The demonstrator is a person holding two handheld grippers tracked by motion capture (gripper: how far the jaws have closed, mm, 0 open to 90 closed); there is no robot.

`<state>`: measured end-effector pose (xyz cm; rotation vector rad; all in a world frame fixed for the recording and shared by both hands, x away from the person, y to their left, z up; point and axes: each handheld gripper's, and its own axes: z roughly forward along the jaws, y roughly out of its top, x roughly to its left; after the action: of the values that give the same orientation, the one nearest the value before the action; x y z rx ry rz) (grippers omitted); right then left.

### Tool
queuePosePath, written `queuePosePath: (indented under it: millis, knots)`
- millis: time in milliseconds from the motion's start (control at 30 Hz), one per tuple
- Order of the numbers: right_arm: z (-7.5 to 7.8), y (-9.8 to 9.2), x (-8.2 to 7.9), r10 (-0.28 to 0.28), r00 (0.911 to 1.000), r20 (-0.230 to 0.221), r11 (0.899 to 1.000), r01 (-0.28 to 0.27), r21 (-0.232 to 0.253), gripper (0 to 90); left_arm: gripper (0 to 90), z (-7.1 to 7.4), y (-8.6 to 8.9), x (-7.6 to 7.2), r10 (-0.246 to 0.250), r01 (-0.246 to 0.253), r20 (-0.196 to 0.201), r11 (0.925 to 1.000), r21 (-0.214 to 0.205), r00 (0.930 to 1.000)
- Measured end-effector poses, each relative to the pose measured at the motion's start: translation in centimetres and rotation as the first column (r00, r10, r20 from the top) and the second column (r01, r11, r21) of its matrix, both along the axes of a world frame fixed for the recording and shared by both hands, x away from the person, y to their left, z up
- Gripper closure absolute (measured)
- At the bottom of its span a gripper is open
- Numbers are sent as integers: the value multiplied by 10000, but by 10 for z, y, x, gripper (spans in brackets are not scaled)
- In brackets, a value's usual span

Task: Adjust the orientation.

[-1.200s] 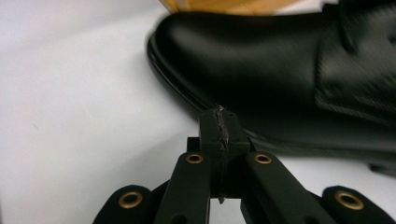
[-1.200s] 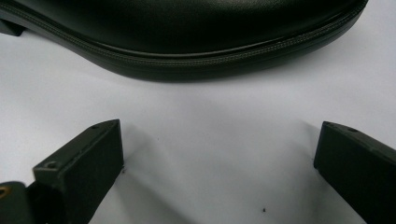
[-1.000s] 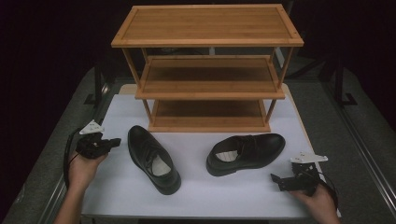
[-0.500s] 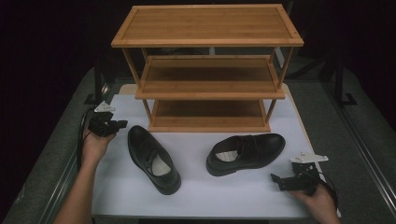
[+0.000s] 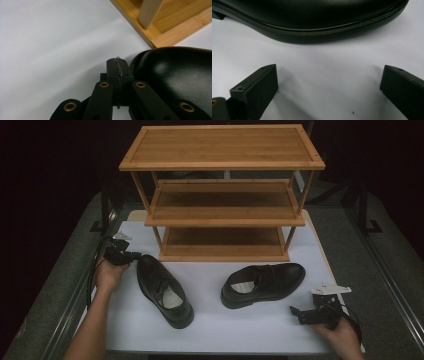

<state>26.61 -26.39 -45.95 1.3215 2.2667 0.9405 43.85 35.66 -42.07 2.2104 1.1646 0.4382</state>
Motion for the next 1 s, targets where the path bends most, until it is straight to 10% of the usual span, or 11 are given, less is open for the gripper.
queuePosePath:
  millis: [1000]
  knots:
    - [0, 0, 0, 3, 10000, 8, 10000, -3, -14, 11, 900, -2, -50, -40, -1070, 1076, 216, 9937, -302, 9940]
